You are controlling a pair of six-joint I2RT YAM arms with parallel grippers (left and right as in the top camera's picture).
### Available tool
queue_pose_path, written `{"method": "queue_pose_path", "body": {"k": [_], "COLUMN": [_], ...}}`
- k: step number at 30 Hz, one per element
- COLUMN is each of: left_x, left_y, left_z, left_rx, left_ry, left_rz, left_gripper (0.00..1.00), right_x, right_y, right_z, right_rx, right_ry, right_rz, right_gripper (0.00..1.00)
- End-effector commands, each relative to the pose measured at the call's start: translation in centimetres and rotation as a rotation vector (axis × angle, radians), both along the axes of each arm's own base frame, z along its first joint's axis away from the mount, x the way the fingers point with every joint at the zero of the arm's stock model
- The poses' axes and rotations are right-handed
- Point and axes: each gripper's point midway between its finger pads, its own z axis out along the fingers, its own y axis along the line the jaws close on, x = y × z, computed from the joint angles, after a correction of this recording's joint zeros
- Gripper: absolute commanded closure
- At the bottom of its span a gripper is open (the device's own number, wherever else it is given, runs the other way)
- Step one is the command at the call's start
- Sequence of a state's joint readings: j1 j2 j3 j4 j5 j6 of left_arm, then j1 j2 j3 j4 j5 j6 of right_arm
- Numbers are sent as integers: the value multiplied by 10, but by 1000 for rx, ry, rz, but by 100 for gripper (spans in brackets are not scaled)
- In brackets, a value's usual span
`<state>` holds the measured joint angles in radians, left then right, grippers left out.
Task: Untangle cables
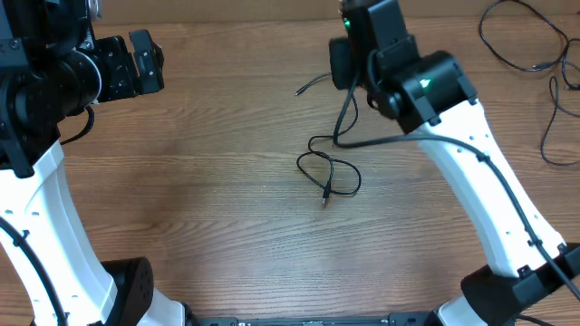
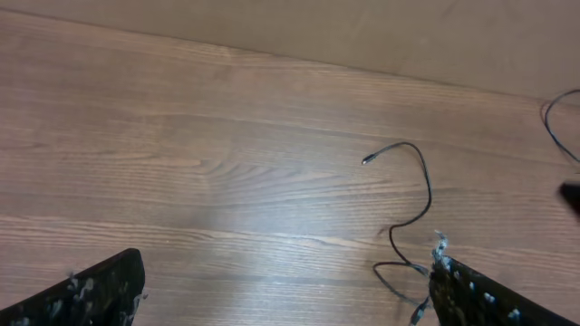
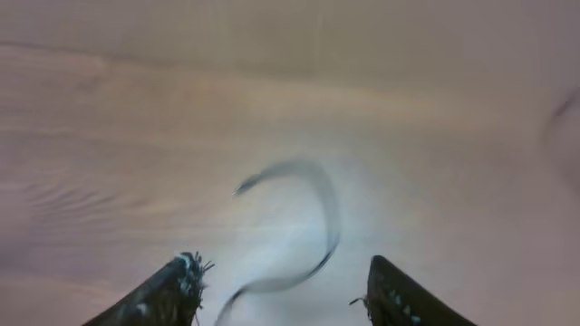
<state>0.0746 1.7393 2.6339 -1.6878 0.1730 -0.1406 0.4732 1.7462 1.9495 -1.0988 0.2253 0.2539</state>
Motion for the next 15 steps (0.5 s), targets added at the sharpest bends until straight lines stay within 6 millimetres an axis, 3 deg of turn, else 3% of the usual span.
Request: {"method": "queue_pose_path", "body": {"k": [1, 7, 9, 15], "left_x": [-1, -1, -1, 0], "left_y": [-2, -2, -2, -2], "left_z": [2, 2, 2, 2], "left_rx": [11, 11, 10, 11], "left_ry": [-9, -10, -10, -12], "left_rz": [-33, -33, -33, -33], "left_gripper": [0, 0, 0, 0], "right_x": [-27, -76, -84, -91], "right_y": [22, 4, -6, -38], "right_z": [-70, -152, -176, -250], "right_rx": [309, 143, 38, -216], "right_ry": [357, 595, 606, 549], "right_rz": [-173, -143, -51, 125], "right_gripper": [42, 39, 57, 58]}}
